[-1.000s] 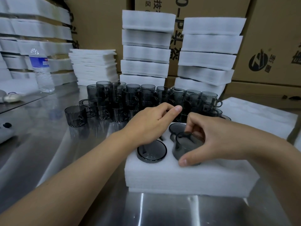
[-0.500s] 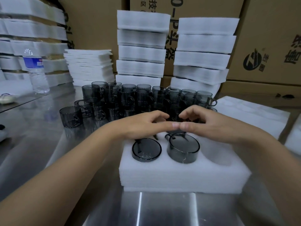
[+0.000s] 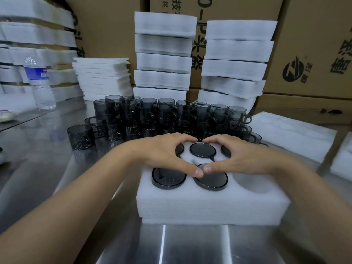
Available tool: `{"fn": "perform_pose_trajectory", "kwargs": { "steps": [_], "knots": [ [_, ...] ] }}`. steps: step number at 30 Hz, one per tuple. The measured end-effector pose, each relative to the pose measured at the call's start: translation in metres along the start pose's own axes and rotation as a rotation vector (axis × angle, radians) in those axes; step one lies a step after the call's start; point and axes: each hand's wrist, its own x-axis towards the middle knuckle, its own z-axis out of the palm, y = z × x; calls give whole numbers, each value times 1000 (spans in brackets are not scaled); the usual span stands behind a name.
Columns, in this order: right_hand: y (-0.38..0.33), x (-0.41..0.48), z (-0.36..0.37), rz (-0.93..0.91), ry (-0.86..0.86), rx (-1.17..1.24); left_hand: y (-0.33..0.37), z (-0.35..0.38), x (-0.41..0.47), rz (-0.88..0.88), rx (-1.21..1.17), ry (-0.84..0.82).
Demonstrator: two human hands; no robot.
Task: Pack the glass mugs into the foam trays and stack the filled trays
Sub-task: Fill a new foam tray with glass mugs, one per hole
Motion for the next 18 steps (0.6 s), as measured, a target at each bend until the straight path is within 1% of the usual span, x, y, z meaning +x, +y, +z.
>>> {"fn": "perform_pose_trajectory", "kwargs": {
  "steps": [9, 15, 18],
  "knots": [
    [0, 0, 1, 5, 5, 12, -1, -1, 0, 7, -14, -7],
    [1, 3, 5, -5, 78, 19, -4, 1, 3, 29, -22, 14],
    [1, 4, 6, -14, 121, 31, -6, 1, 4, 40, -75, 27]
  ]
}}
